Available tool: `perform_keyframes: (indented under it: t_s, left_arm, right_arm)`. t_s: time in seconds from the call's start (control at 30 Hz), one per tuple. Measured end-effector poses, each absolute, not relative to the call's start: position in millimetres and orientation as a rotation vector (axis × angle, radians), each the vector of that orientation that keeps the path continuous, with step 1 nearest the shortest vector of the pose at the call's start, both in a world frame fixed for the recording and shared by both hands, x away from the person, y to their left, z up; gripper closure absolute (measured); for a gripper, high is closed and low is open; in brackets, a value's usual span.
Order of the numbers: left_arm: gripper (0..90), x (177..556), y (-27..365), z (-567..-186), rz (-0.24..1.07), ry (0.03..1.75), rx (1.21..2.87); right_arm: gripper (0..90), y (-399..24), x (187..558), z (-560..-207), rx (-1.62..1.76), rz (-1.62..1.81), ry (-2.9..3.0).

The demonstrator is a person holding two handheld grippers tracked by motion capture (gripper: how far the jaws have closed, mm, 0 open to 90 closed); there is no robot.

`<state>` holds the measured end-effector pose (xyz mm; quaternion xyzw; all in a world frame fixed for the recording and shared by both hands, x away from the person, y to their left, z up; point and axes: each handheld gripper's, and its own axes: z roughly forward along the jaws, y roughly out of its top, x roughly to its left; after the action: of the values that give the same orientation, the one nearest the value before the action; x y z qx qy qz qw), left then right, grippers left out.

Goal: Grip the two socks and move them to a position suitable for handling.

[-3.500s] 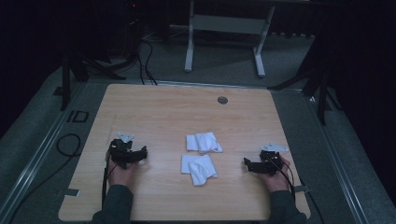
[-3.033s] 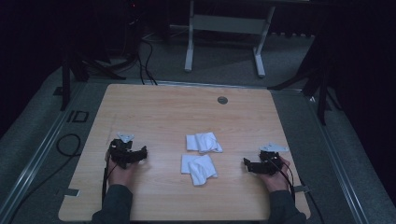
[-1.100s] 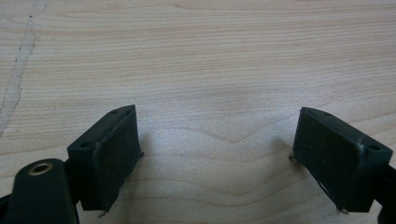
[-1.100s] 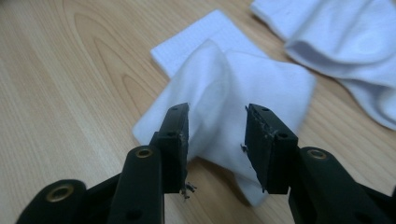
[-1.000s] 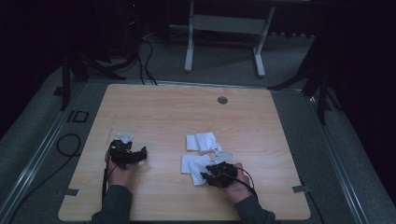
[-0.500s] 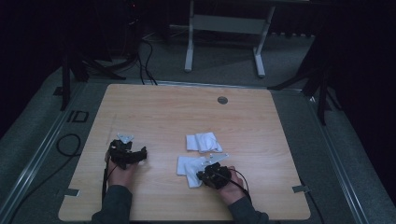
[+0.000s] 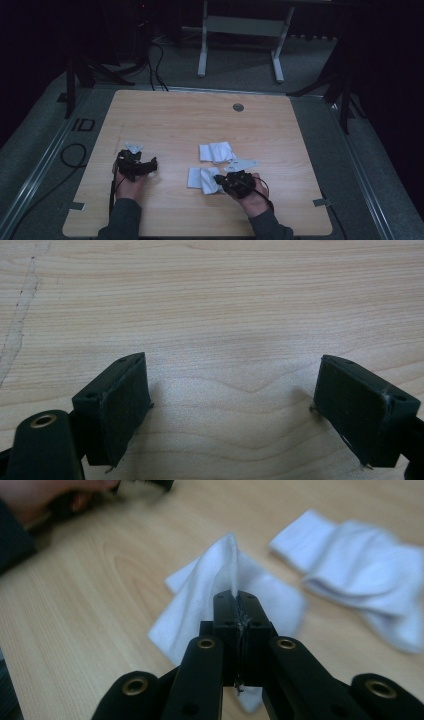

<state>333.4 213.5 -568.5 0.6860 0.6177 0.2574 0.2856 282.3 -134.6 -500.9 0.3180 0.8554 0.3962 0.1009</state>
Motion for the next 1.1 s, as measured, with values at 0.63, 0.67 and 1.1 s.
perform_keyframes:
  t_s: [0.63, 0.67, 1.1]
  left_arm:
    - [14.4, 333.4, 213.5, -568.5, 0.688, 1.652, 1.834]
    - [14.5, 333.4, 213.5, -568.5, 0.688, 1.652, 1.834]
    - [14.5, 333.4, 213.5, -568.4, 0.689, 1.651, 1.835]
  right_arm:
    - [88.1, -232.1, 304.4, -496.4, 1.151, 0.994, 2.375]
    - [88.1, -232.1, 304.4, -496.4, 1.151, 0.994, 2.375]
    - [79.1, -248.9, 320.1, -510.5, 1.162, 0.724, 2.306]
